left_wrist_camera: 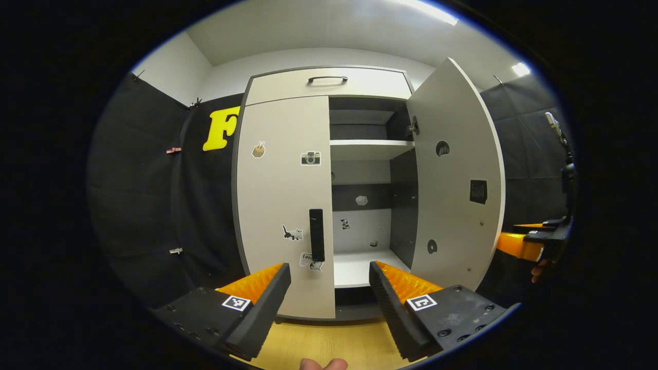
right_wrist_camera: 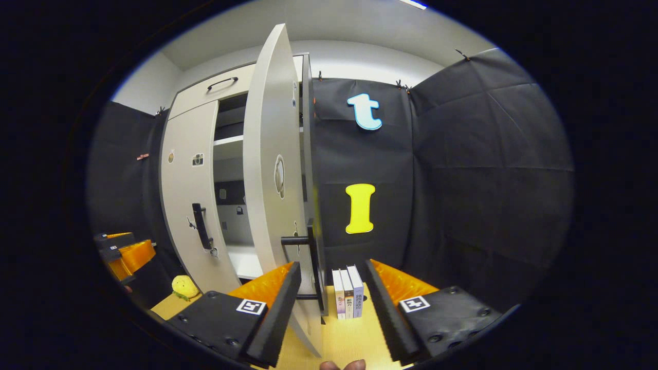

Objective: Open the right door of the double-door shoe cabinet with the right hand, and open the left door with the left hand.

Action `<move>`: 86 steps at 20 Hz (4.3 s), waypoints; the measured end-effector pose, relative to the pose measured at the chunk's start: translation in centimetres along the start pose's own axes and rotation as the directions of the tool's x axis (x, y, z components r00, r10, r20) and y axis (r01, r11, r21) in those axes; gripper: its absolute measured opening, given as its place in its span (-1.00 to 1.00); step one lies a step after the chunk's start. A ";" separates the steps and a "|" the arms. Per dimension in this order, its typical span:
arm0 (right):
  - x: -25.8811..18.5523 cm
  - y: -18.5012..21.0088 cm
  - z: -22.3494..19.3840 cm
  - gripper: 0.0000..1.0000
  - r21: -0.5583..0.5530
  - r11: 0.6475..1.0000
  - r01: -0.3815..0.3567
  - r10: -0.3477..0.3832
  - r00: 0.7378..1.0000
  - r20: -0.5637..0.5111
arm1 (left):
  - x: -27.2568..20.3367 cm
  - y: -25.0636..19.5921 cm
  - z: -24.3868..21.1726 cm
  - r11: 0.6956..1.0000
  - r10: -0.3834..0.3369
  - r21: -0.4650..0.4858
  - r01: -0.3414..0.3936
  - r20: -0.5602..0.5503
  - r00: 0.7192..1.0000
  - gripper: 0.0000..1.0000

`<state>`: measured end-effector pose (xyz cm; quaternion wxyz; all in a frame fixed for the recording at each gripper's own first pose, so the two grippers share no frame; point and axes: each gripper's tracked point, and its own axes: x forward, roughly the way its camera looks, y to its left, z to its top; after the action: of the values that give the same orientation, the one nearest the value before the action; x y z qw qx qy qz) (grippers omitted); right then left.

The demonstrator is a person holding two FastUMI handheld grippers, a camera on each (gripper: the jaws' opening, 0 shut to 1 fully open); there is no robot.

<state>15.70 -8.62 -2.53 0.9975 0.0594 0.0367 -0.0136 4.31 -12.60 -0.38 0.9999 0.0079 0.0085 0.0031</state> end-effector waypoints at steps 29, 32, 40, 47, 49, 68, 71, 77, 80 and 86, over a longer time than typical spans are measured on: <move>-4.7 -2.2 1.9 0.94 0.008 0.999 0.049 -0.049 0.996 0.073 | 23.5 4.0 -4.3 1.000 0.031 0.006 -0.031 -0.011 0.999 -0.28; -5.1 -1.7 2.1 0.94 0.001 0.999 0.040 -0.040 0.996 0.079 | 23.4 3.8 -4.7 0.999 0.044 -0.007 -0.044 -0.044 0.998 -0.31; -6.4 2.0 2.5 0.94 -0.008 1.000 0.016 -0.015 0.995 0.097 | 16.5 5.9 -4.7 0.998 -0.029 -0.059 0.026 -0.066 0.997 -0.60; -7.2 7.3 2.2 0.94 -0.009 0.999 -0.037 0.037 0.995 0.095 | 9.0 11.2 -5.1 0.995 -0.064 -0.078 0.058 -0.075 0.995 -0.63; -7.3 8.6 2.1 0.94 -0.014 0.999 -0.046 0.047 0.994 0.098 | 7.7 12.8 -5.1 0.995 -0.059 -0.087 0.052 -0.074 0.996 -0.70; -8.1 19.1 0.3 0.95 -0.011 0.993 -0.118 0.118 0.990 0.081 | 3.9 28.5 -5.7 0.989 -0.035 -0.149 0.023 -0.077 0.996 -0.88; -7.9 20.2 0.7 0.94 -0.020 0.992 -0.123 0.124 0.988 0.095 | 3.8 28.6 -5.4 0.987 -0.100 -0.135 0.090 -0.067 0.993 -0.88; -8.1 21.1 1.0 0.94 -0.034 0.991 -0.126 0.128 0.987 0.099 | 2.9 28.8 -5.0 0.991 -0.075 -0.113 0.067 -0.073 0.995 -0.88; -8.3 21.5 0.7 0.95 -0.031 0.991 -0.128 0.131 0.987 0.094 | 0.8 29.0 -4.1 0.997 -0.037 -0.070 0.033 -0.054 0.998 -0.82; -8.8 21.7 0.5 0.95 -0.020 0.990 -0.140 0.141 0.986 0.086 | -3.1 28.8 -2.1 0.999 0.048 -0.005 -0.048 -0.031 0.998 0.38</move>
<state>7.69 13.06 1.11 0.9970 0.0542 -0.0110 0.0543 1.03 16.20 -1.98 0.9993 0.0049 0.0239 0.0273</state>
